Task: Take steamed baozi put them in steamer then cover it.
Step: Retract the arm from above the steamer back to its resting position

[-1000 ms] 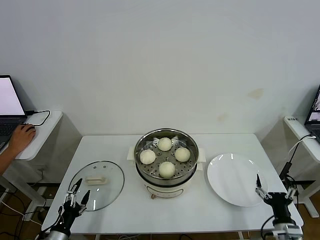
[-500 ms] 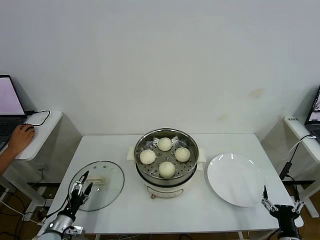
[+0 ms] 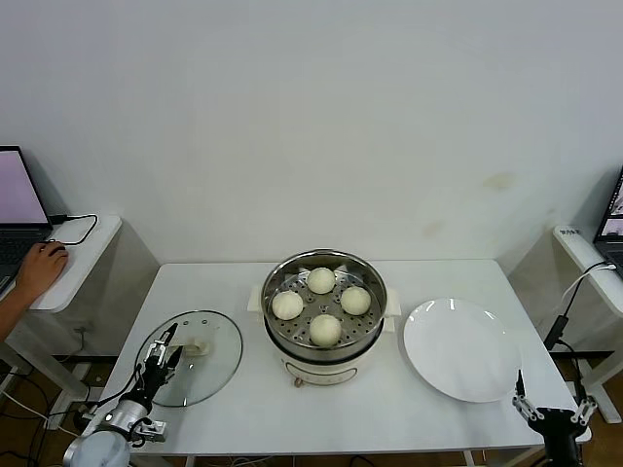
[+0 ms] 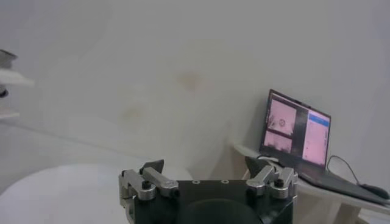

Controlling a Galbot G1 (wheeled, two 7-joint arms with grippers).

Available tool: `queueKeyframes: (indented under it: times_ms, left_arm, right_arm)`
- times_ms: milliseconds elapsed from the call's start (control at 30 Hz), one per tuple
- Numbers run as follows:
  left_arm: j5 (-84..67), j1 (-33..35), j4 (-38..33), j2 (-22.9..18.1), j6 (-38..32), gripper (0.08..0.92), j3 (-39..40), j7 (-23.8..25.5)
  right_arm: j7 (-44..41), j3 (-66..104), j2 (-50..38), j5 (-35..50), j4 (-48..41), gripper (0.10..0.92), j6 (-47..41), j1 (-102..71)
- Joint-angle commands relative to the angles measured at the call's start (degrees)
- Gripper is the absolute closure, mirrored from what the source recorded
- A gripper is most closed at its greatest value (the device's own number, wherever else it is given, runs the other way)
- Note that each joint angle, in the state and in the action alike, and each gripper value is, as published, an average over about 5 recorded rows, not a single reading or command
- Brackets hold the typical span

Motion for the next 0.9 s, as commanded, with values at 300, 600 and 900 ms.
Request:
queueKeyframes:
  times_ms: [300,600,900]
  left_arm:
    - [0.1,-6.3,4.6,-0.3,0.0,0.177,2.8,0.6]
    - [-0.3,-6.9,5.5,-0.7,-0.1,0.259,3.6,1.4]
    - [-1.2,-6.7,6.5,-0.9,-0.8,0.519,3.1,0.6]
  right_arm:
    - [0.1,-0.2,0.3,-0.7,-0.8,0.202,0.4,-0.2]
    - [0.1,-0.4,0.4,-1.2,-0.9,0.202,0.7,-0.3]
    - [0.1,-0.9,0.5,-1.6,-1.1,0.202,1.2,-0.4]
